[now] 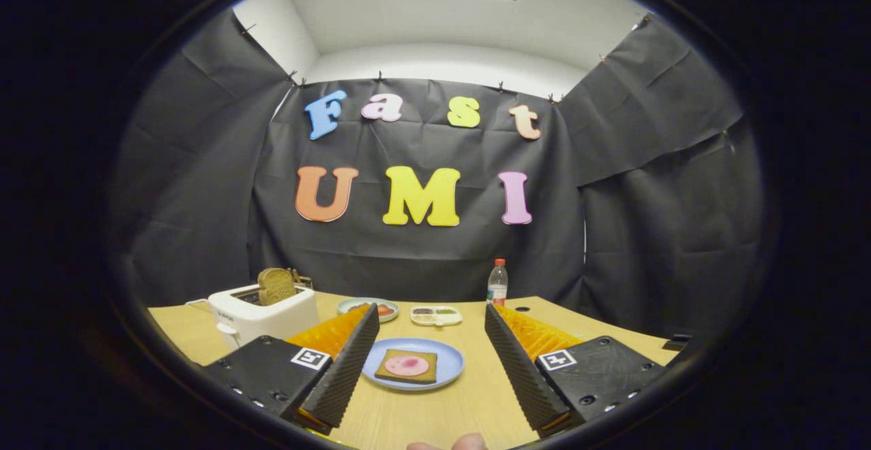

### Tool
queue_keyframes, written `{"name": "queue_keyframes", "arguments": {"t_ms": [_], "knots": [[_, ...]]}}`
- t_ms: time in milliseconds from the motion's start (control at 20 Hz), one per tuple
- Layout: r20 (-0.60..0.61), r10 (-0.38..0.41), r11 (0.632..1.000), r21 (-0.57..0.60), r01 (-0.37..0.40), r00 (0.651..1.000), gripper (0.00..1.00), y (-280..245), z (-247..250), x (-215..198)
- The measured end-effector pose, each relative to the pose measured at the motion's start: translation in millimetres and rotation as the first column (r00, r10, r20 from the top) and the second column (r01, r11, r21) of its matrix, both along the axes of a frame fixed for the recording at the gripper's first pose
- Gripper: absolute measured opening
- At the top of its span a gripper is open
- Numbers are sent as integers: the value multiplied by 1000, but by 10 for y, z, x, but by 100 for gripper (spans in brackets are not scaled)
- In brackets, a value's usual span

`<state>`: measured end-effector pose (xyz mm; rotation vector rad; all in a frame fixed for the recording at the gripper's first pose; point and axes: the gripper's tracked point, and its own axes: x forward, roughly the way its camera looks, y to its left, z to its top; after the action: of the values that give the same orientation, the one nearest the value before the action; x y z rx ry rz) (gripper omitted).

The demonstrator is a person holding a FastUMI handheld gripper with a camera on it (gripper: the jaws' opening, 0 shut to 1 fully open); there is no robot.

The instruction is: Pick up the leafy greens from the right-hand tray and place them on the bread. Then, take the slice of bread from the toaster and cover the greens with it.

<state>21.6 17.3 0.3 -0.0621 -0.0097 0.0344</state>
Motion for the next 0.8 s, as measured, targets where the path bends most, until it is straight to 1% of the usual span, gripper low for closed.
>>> {"name": "queue_keyframes", "arguments": {"t_ms": [250,450,650,800], "knots": [[11,-11,999,-45,12,1000,95,-29,67,67],[7,-4,999,-40,4,1000,95,-46,81,113],[-5,-3,999,-40,2,1000,95,-200,66,189],[-19,-12,999,-50,11,1000,95,-451,39,275]]}}
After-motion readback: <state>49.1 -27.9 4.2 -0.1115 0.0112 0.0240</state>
